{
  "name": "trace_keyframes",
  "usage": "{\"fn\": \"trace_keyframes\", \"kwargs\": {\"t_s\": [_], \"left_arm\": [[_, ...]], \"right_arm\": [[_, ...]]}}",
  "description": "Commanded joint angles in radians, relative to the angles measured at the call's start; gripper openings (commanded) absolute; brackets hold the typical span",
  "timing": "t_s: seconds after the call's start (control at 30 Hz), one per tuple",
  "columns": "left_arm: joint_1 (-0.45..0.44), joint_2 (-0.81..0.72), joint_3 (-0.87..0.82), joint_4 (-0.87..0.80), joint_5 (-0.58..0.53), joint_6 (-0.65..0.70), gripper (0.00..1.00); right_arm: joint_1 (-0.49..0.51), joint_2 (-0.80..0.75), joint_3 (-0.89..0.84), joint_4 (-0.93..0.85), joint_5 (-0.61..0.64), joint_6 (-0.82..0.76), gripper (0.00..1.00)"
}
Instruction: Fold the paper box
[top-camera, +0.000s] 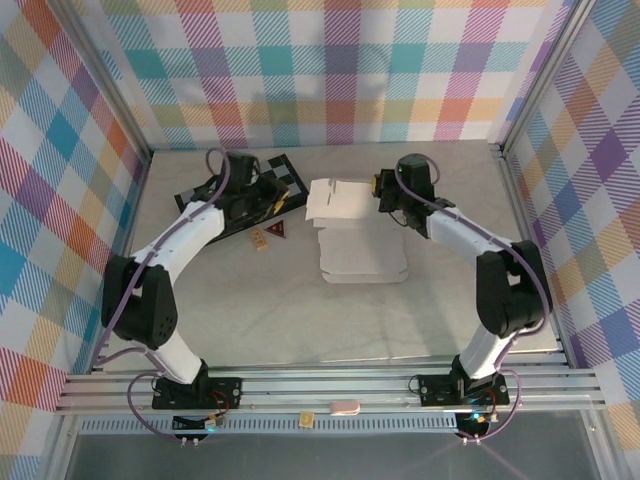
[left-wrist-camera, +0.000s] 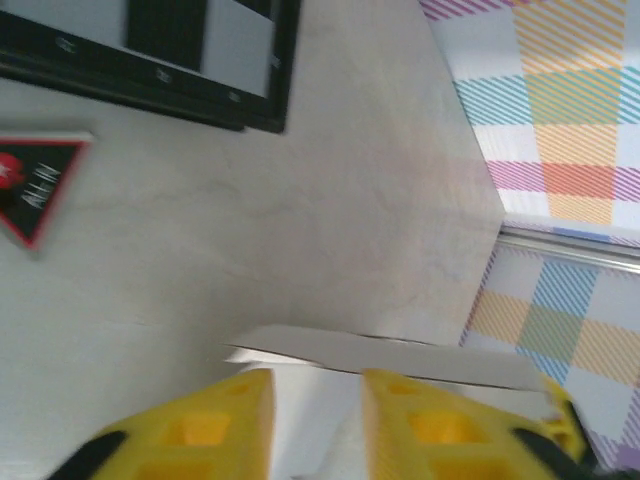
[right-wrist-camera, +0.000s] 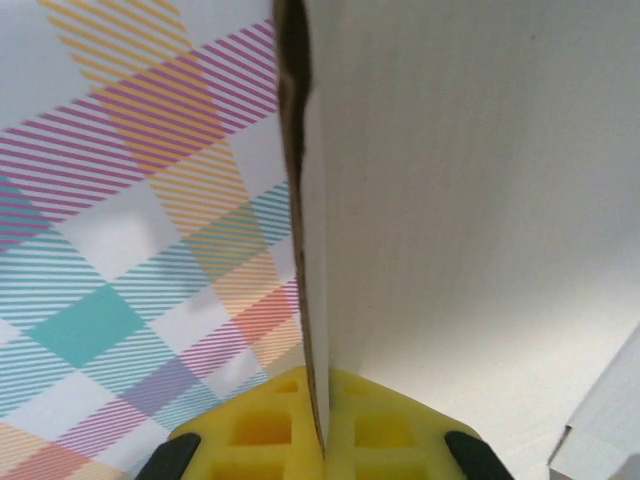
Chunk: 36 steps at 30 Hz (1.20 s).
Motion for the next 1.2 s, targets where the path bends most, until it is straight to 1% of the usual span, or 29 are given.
{"fn": "trace_keyframes", "kwargs": {"t_s": [0.0, 0.1, 0.2, 0.37, 0.5, 0.6, 0.73, 0.97, 1.17], "left_arm": [[-0.010, 0.012, -0.130, 0.153, 0.056, -0.047, 0.19], [-0.026, 0.055, -0.208, 0.356, 0.086, -0.122, 0.15], [-0.046, 0.119, -0.240, 0.557, 0.090, -0.185, 0.17], [-0.081, 0.204, -0.248, 0.724, 0.075, -0.243, 0.25], [-0.095, 0.268, -0.278, 0.874, 0.074, -0.311, 0.26], [-0.108, 0.292, -0.293, 0.938, 0.073, -0.345, 0.26], [-0.125, 0.304, -0.316, 0.973, 0.068, -0.386, 0.25], [-0.139, 0.327, -0.302, 1.005, 0.047, -0.396, 0.28], [-0.153, 0.334, -0.271, 1.022, 0.041, -0.389, 0.29]], "right_arm": [[-0.013, -0.046, 0.049, -0.166, 0.026, 0.091, 0.00], [-0.025, -0.058, 0.074, -0.210, 0.027, 0.108, 0.00], [-0.033, -0.064, 0.077, -0.225, 0.027, 0.130, 0.00], [-0.047, -0.064, 0.073, -0.229, 0.031, 0.168, 0.00], [-0.054, -0.064, 0.074, -0.236, 0.035, 0.176, 0.00], [-0.058, -0.062, 0.074, -0.236, 0.038, 0.182, 0.00], [-0.065, -0.057, 0.070, -0.218, 0.043, 0.190, 0.00], [-0.068, -0.051, 0.076, -0.215, 0.030, 0.188, 0.00], [-0.069, -0.055, 0.067, -0.218, 0.034, 0.185, 0.00]]}}
